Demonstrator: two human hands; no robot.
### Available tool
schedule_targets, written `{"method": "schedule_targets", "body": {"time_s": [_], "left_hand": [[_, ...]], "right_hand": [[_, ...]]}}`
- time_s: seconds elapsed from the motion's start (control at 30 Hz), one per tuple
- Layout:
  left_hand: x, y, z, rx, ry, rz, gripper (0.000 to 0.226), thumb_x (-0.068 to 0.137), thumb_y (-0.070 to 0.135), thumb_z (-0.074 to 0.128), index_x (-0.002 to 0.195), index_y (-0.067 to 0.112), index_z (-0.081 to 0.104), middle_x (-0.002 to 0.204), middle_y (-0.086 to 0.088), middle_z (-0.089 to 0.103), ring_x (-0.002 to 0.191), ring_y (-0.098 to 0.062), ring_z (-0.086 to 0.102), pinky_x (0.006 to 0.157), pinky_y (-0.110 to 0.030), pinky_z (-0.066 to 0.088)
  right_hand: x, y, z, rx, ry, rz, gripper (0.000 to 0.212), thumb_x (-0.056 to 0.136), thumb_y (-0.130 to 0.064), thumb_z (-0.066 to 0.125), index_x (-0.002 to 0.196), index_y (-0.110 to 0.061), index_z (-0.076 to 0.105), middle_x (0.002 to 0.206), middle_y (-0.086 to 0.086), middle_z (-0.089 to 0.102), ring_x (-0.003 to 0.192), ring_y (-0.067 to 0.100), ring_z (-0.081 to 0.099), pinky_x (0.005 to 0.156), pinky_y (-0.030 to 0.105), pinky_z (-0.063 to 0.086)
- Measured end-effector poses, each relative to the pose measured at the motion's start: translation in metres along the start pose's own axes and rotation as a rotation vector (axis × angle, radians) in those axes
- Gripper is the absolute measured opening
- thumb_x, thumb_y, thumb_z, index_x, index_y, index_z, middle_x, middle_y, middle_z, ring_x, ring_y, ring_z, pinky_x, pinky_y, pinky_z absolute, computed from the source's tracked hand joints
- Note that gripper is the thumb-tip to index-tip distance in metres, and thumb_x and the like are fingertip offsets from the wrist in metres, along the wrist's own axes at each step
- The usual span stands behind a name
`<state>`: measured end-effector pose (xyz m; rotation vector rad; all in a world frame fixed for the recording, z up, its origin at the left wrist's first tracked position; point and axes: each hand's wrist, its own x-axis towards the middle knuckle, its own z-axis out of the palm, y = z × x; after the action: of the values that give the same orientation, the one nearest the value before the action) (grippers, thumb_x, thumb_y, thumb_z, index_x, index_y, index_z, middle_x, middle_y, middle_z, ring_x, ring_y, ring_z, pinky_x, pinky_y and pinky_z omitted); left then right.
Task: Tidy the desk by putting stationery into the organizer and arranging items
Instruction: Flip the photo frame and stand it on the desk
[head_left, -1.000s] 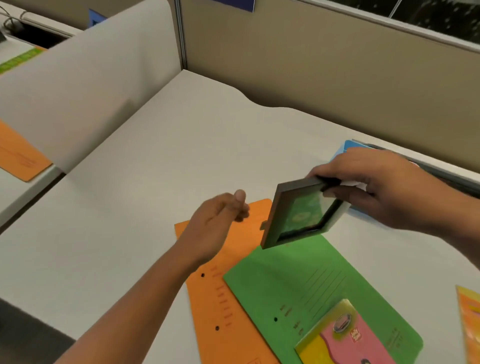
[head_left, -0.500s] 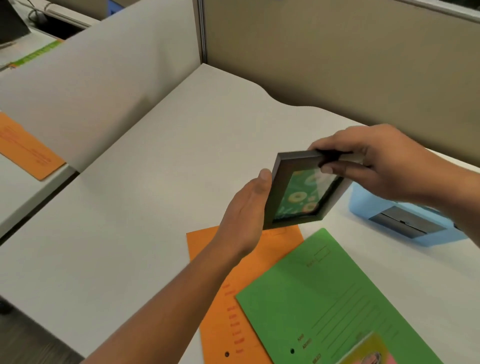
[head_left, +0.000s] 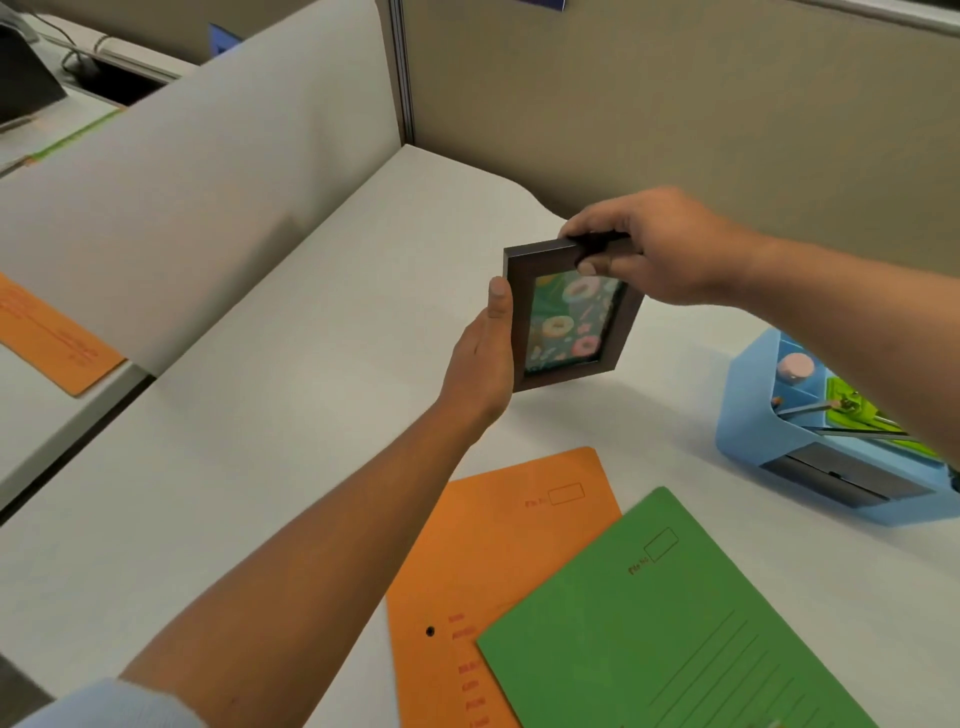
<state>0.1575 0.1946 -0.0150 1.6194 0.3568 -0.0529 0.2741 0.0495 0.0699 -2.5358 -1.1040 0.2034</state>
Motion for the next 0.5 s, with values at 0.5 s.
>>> {"method": "schedule_targets", "body": {"time_s": [0.5], "left_hand": [[0.03,-0.016,-0.004,0.026,0.064,-0.012,0.06,0.092,0.066,0.013,0.127,0.033,0.049,0.121,0.008,0.058,0.107,-0.01,0.056,0.075,-0.016,0.042]], "right_hand": [[0.027,0.012,0.022,0.024,-0.016,0.047,0.031,0.093,-0.016,0.062,0.122,-0.026,0.063,0.114,-0.006,0.067,0.105,0.014,0.059,0.093,0.033,0.049]]}}
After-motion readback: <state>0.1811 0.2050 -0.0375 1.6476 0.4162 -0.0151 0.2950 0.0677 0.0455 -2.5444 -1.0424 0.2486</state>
